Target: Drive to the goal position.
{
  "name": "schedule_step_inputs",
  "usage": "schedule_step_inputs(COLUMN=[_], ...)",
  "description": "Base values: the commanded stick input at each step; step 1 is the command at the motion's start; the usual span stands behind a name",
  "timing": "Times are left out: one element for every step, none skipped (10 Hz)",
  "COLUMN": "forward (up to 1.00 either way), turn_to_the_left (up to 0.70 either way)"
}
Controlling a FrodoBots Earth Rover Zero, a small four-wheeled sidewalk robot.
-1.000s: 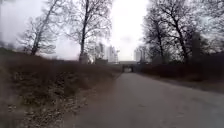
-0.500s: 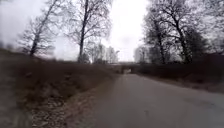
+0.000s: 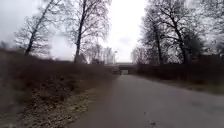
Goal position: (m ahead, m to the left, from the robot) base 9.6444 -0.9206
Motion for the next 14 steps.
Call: schedule_step_inputs(forward=[0.7,0.7,0.7,0.7,0.7,0.7,0.7,0.7,0.7,0.7,0.7,0.7,0.7,0.7], turn_to_the_left=[0.0,0.0,0.0,-0.06,-0.05,-0.03,-0.01,0.0,0.0,0.0,0.0,0.0,0.0,0.0])
